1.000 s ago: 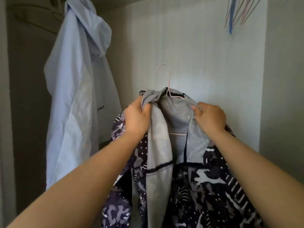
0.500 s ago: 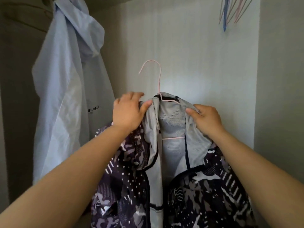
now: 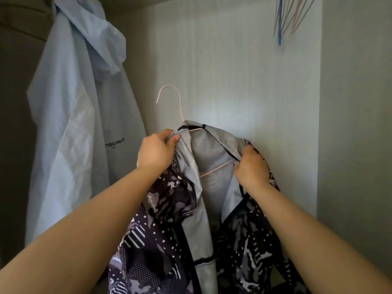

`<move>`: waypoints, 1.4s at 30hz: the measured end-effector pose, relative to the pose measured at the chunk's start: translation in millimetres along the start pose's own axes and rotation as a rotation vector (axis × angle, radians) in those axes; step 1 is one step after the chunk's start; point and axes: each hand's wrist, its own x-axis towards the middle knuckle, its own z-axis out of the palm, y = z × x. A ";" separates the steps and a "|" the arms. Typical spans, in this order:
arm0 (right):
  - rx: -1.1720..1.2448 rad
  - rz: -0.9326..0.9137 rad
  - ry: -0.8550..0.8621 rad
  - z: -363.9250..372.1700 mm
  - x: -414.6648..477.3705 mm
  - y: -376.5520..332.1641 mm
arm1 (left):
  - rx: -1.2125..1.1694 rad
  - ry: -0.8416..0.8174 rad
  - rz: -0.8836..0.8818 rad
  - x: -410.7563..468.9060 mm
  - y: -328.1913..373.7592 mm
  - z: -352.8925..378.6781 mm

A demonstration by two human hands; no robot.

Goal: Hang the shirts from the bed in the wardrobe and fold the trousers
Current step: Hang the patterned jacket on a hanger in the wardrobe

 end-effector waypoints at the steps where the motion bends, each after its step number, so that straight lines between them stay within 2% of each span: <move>1: 0.133 0.016 -0.023 -2.9 6.7 2.2 | 0.052 0.028 0.042 -1.6 -0.9 -1.6; 3: 0.351 0.066 -0.045 -14.1 23.0 0.6 | 0.170 0.058 0.147 -6.3 -4.5 -4.4; 6: 0.760 0.191 -0.082 -34.4 41.9 -19.6 | 0.301 0.018 0.257 -16.3 -7.1 -1.9; 9: 1.035 0.146 -0.140 -49.2 48.4 -50.3 | 0.365 -0.060 0.340 -27.7 -1.9 12.9; 11: 0.950 0.001 -0.179 -54.0 46.6 -64.2 | 0.319 -0.034 0.281 -29.8 -0.2 15.8; 13: 0.557 -0.196 -0.313 -61.9 44.0 -62.8 | 0.249 0.038 0.126 -22.8 -5.1 8.8; 15: 0.148 -0.297 -0.567 -65.5 40.1 -52.9 | 0.219 0.079 0.028 -15.0 -14.9 -1.4; 16: 0.020 -0.315 -0.615 -64.7 38.6 -48.0 | 0.196 0.081 0.016 -12.5 -18.9 -5.5; 17: -0.049 -0.323 -0.552 -63.1 38.1 -44.2 | 0.163 0.078 0.020 -11.4 -21.3 -8.7; 19: -0.025 -0.327 -0.248 -58.7 37.8 -38.8 | 0.088 0.066 0.042 -12.2 -22.4 -12.6; 20: 0.003 -0.362 -0.153 -55.5 37.9 -36.2 | 0.050 0.065 0.050 -12.5 -22.9 -13.3; 21: 0.000 -0.401 -0.141 -52.0 38.6 -33.8 | 0.011 0.067 0.053 -12.4 -23.2 -13.8; 24: -0.047 -0.433 -0.270 -36.1 39.3 -24.7 | -0.105 0.063 0.071 -11.5 -21.1 -15.4; 26: 0.133 -0.364 -0.268 -29.4 37.6 -19.5 | -0.150 0.060 0.065 -11.1 -19.2 -17.2; 29: 0.200 -0.300 -0.066 -33.1 46.1 -13.2 | -0.244 0.142 -0.089 -4.6 -21.9 -26.2; 32: 0.244 -0.259 0.163 -46.1 56.8 -10.7 | -0.255 0.336 -0.198 6.5 -30.0 -40.1; 34: 0.244 -0.235 0.171 -47.1 57.0 -9.5 | -0.159 0.343 -0.142 4.8 -32.6 -42.9; 39: 0.215 -0.185 0.159 -37.4 48.4 0.3 | 0.246 0.099 0.166 -9.5 -41.8 -28.5; 40: 0.232 -0.184 0.112 -38.4 49.1 0.8 | 0.271 0.093 0.170 -8.0 -43.4 -27.2; 42: 0.306 -0.195 -0.099 -44.5 51.2 1.7 | 0.277 0.145 0.135 -4.8 -43.9 -25.5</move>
